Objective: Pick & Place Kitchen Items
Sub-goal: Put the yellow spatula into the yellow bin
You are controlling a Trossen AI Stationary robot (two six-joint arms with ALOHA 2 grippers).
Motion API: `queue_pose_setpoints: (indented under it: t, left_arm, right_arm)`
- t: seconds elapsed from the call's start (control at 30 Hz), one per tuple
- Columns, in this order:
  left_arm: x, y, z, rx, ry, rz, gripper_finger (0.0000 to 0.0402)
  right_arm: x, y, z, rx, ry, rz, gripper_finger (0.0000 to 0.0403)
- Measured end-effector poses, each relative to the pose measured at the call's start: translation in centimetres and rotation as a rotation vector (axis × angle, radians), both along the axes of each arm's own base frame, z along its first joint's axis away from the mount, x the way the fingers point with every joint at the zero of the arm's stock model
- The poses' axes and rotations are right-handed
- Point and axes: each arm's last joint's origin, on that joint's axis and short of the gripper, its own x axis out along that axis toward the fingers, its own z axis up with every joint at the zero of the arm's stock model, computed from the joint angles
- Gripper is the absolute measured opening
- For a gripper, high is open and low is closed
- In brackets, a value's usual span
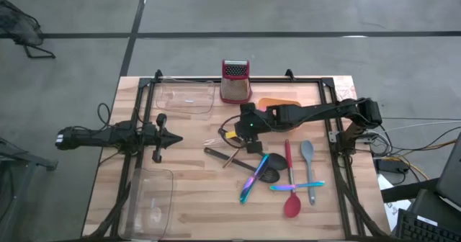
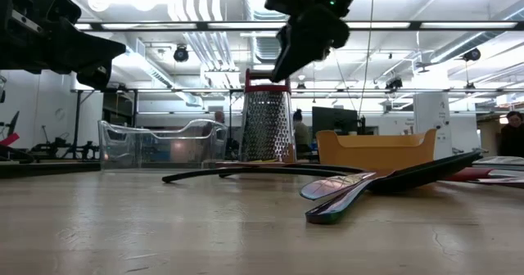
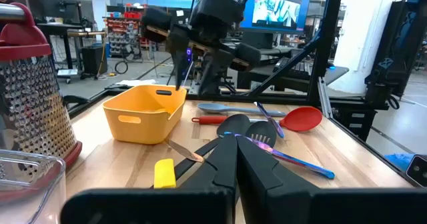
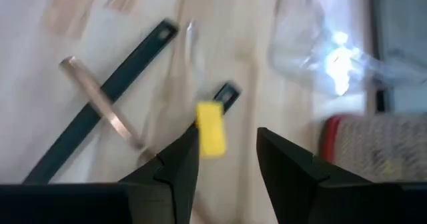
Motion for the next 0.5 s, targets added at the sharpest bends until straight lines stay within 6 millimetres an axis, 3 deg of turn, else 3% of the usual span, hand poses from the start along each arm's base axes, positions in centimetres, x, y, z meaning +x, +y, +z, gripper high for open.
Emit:
queue_pose_setpoints:
  t: [0.5]
  left_arm:
    - [0.0, 0.0, 0.0, 0.000, 0.000, 0.000, 0.0005]
  right_arm:
    - [0.8, -6.0, -0.5, -0.064, -0.249, -0.033, 0.0113]
